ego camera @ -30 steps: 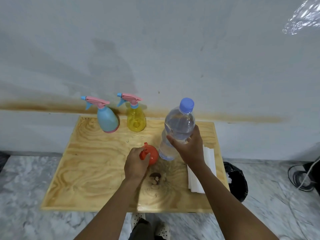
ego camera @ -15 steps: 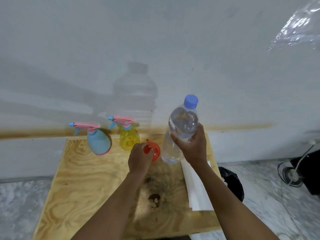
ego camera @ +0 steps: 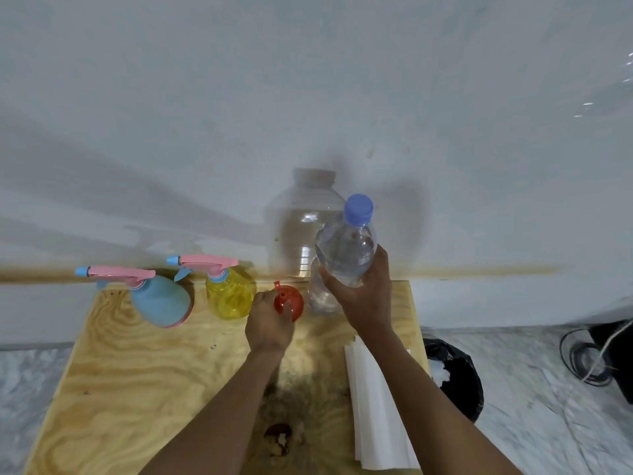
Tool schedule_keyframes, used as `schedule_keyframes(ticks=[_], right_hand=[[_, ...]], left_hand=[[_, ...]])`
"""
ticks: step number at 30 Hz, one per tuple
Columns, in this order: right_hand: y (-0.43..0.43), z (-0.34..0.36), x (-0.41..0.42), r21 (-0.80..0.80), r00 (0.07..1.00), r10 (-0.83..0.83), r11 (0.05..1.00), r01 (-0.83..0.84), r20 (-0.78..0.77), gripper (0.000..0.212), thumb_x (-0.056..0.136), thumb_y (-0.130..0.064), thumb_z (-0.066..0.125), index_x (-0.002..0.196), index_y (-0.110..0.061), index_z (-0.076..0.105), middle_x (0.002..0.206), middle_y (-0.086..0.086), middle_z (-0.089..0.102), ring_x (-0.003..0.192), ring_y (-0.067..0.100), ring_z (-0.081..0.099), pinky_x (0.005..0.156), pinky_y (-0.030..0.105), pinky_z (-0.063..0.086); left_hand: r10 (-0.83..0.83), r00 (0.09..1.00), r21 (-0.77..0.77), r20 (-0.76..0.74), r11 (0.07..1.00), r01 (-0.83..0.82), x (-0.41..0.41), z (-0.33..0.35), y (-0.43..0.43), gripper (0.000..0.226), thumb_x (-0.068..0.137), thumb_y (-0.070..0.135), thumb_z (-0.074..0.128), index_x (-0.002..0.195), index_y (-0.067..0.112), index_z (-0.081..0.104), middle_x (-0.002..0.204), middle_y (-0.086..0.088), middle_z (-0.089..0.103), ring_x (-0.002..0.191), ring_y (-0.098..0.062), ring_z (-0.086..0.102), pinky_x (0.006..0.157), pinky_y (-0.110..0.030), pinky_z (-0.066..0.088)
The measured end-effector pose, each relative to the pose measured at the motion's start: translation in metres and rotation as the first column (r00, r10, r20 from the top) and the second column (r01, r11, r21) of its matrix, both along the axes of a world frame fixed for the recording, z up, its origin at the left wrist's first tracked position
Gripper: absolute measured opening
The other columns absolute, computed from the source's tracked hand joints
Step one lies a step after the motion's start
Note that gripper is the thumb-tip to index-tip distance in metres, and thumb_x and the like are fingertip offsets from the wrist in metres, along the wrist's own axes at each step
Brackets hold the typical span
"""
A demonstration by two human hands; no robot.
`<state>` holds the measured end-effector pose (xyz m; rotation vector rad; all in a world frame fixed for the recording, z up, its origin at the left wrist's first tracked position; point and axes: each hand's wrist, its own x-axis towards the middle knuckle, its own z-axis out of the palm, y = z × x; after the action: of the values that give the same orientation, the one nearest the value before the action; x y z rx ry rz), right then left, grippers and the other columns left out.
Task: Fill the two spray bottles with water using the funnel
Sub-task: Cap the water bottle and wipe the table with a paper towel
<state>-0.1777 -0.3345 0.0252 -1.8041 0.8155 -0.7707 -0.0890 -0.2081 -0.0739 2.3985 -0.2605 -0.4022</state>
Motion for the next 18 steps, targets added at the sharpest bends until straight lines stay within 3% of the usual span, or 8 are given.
schedule_keyframes(ticks=[8, 10, 12, 14, 18], right_hand=[[0.0, 0.002, -0.002, 0.034, 0.999, 0.048, 0.998, -0.047, -0.014, 0.08, 0.069, -0.03, 0.09, 0.133, -0.022, 0.043, 0.112, -0.028, 0.053, 0.102, -0.017, 0.054, 0.079, 0.002, 0.044], [-0.001, 0.005, -0.004, 0.034, 0.996, 0.066, 0.997, -0.064, -0.065, 0.084, 0.069, -0.038, 0.089, 0.136, -0.025, 0.039, 0.114, -0.029, 0.053, 0.103, -0.013, 0.055, 0.084, 0.008, 0.046], [-0.001, 0.008, -0.008, 0.027, 0.989, 0.084, 0.996, -0.082, -0.118, 0.094, 0.068, -0.048, 0.087, 0.143, -0.027, 0.034, 0.129, -0.022, 0.054, 0.115, -0.002, 0.055, 0.094, 0.023, 0.048], [0.0, 0.008, -0.017, -0.001, 0.982, 0.091, 0.996, -0.093, -0.163, 0.101, 0.066, -0.056, 0.084, 0.146, -0.03, 0.03, 0.141, -0.015, 0.051, 0.127, 0.006, 0.052, 0.099, 0.028, 0.047], [0.011, -0.003, -0.058, -0.138, 0.964, 0.013, 0.989, -0.051, -0.267, 0.078, 0.077, -0.055, 0.075, 0.141, -0.022, 0.045, 0.139, -0.009, 0.054, 0.126, 0.005, 0.051, 0.098, 0.022, 0.042]], left_hand=[[-0.022, 1.0, -0.024, -0.004, 0.999, 0.021, 0.001, -0.005, -0.001, 0.033, 0.093, 0.035, 0.065, 0.122, 0.018, 0.066, 0.117, -0.004, 0.061, 0.108, -0.026, 0.061, 0.087, -0.036, 0.05], [-0.03, 0.999, -0.044, -0.019, 0.999, 0.029, -0.001, -0.004, 0.001, 0.039, 0.091, 0.04, 0.066, 0.125, 0.022, 0.061, 0.121, -0.001, 0.059, 0.112, -0.023, 0.059, 0.088, -0.039, 0.053], [-0.049, 0.998, -0.049, -0.038, 0.998, 0.047, -0.005, -0.001, 0.004, 0.046, 0.088, 0.042, 0.066, 0.13, 0.029, 0.055, 0.126, 0.004, 0.055, 0.117, -0.017, 0.056, 0.09, -0.04, 0.053], [-0.061, 0.996, -0.047, -0.066, 0.997, 0.058, -0.014, 0.006, 0.012, 0.052, 0.083, 0.044, 0.063, 0.133, 0.037, 0.05, 0.125, 0.008, 0.053, 0.118, -0.015, 0.054, 0.089, -0.041, 0.053], [-0.209, 0.972, 0.027, -0.104, 0.977, 0.213, -0.055, 0.009, 0.042, 0.066, 0.089, 0.044, 0.061, 0.149, 0.029, 0.037, 0.143, 0.004, 0.044, 0.129, -0.017, 0.048, 0.098, -0.04, 0.049]])
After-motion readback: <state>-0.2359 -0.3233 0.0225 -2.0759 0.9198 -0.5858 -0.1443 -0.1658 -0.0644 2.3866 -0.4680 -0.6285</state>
